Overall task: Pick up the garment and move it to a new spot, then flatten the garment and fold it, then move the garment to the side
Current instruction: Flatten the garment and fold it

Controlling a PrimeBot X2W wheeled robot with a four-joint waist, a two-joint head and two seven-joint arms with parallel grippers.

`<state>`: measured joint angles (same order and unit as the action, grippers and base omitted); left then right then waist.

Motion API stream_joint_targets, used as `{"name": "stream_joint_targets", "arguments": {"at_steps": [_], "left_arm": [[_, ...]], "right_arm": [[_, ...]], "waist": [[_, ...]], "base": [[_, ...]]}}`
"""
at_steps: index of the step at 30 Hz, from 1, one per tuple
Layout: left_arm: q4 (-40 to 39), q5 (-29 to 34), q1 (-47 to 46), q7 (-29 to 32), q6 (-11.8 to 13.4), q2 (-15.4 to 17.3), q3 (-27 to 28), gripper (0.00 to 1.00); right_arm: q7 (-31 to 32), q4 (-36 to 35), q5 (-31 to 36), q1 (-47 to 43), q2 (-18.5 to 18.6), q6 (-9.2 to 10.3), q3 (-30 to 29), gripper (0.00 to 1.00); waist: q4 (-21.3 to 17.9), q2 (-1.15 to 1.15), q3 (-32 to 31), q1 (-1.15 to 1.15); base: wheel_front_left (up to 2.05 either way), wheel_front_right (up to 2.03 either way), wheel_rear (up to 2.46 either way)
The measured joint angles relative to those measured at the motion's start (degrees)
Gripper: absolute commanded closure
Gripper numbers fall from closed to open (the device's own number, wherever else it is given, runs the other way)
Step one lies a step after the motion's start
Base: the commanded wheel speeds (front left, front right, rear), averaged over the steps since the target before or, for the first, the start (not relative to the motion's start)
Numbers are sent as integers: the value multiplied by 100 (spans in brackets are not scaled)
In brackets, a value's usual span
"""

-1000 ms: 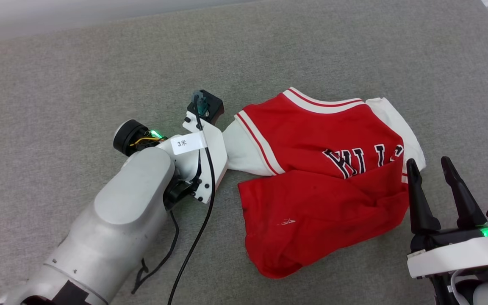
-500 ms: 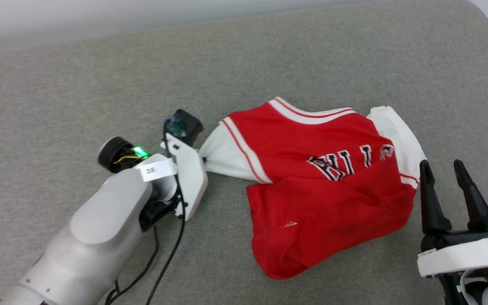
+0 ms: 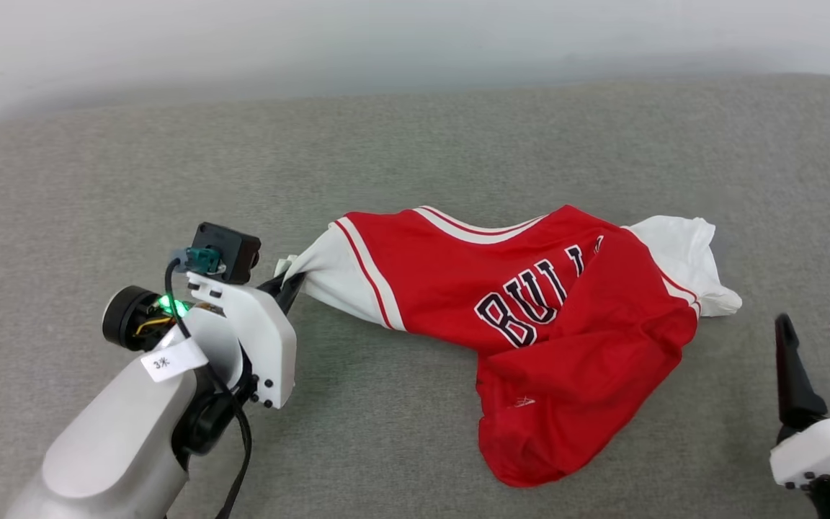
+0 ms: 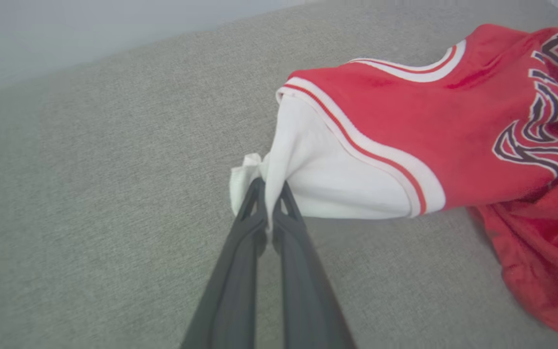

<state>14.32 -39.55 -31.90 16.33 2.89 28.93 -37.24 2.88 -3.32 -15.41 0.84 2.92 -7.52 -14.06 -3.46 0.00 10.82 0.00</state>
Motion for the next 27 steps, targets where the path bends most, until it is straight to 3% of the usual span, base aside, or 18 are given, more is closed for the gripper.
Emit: {"name": "stream_joint_targets", "arguments": {"at_steps": [4,10,19,27], "left_arm": [[-378,-34,176,-87,148,84,68,100],[-726,-20,191,-114,214,67,66,100],[-960,101,-280,-242,158,-116,52,100],[-946,166,-579,-349,77,-261,10,100]], "right_arm": [[739,367,-246,107,147,0,-392,0],[2096,1109,-777,965,917,1,-499,0],[3524,2029,-1024,2497,1831,0,402,0],[3801,2700,-1023,3296,2165,0,1152,0]], "waist": [[195,0,-68,-1],[385,0,87,0],[690,0,691,0],[1001,0,1247,0]], "base": [[0,0,0],[0,0,0],[0,0,0],[0,0,0]]}}
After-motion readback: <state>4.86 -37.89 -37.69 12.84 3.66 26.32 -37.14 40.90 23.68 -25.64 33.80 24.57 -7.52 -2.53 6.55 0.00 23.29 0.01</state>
